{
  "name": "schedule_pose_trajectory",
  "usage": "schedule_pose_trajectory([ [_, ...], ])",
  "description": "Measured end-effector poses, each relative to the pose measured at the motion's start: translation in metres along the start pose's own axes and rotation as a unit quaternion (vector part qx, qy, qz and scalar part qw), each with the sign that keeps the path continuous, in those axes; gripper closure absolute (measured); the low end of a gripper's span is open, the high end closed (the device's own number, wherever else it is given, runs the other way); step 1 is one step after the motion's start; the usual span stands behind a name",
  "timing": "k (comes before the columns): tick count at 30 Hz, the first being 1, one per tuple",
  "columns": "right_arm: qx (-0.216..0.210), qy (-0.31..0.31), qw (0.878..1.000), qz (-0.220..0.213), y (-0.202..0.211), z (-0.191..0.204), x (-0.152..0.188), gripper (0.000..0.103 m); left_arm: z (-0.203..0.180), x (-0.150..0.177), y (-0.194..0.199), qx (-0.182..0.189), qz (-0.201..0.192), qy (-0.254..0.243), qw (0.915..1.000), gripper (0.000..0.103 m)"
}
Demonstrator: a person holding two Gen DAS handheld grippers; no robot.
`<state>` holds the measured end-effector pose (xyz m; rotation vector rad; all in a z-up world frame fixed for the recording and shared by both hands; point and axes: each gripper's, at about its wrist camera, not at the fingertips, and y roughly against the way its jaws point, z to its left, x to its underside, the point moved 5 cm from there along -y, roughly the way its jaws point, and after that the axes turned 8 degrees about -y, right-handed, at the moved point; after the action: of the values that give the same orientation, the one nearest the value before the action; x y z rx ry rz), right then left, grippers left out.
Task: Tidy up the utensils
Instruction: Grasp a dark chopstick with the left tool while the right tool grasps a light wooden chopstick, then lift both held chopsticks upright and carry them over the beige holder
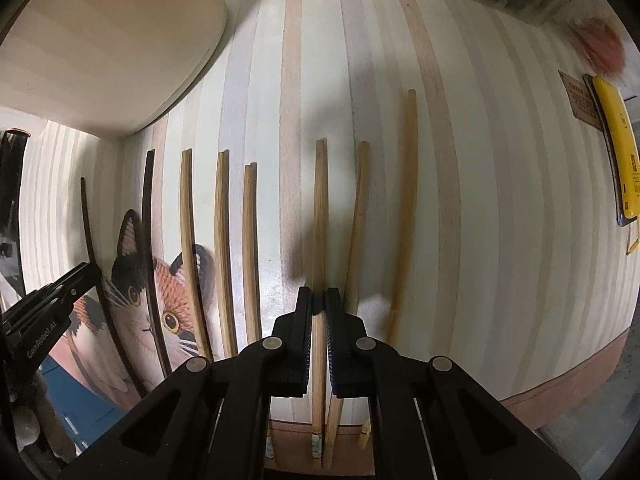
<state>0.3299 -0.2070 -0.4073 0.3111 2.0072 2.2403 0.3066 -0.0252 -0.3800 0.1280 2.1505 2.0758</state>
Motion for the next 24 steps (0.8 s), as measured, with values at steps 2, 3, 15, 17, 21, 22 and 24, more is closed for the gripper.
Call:
schedule_pose_trajectory([
  [2, 0.008, 0.003, 1.0, -0.005, 0.0, 0.005, 0.001, 0.096, -0.016, -0.006, -0.001, -0.016, -0.006, -0.033, 0.9993, 0.099],
  [3, 0.013, 0.008, 1.0, -0.007, 0.0, 0.008, 0.002, 0.096, -0.02, -0.008, -0.002, -0.023, -0.01, -0.047, 0.9986, 0.099],
  [15, -0.002, 0.004, 1.0, 0.031, -0.003, 0.027, 0.006, 0.096, -0.011, -0.017, -0.007, -0.01, -0.006, -0.044, 0.999, 0.099],
  [17, 0.001, 0.007, 0.999, 0.034, -0.006, 0.029, 0.007, 0.096, -0.003, -0.014, -0.005, -0.008, -0.006, -0.041, 0.9991, 0.099],
  [21, 0.012, 0.015, 0.999, 0.039, -0.007, 0.033, 0.006, 0.095, 0.004, -0.011, -0.008, -0.009, -0.006, -0.041, 0.9991, 0.099],
  [22, 0.014, 0.018, 0.999, 0.039, -0.007, 0.033, 0.004, 0.095, 0.005, -0.01, -0.01, -0.01, -0.005, -0.04, 0.9991, 0.099],
  [24, 0.019, 0.021, 0.999, 0.041, -0.007, 0.031, 0.0, 0.095, 0.006, -0.01, -0.012, -0.009, -0.004, -0.037, 0.9992, 0.099],
])
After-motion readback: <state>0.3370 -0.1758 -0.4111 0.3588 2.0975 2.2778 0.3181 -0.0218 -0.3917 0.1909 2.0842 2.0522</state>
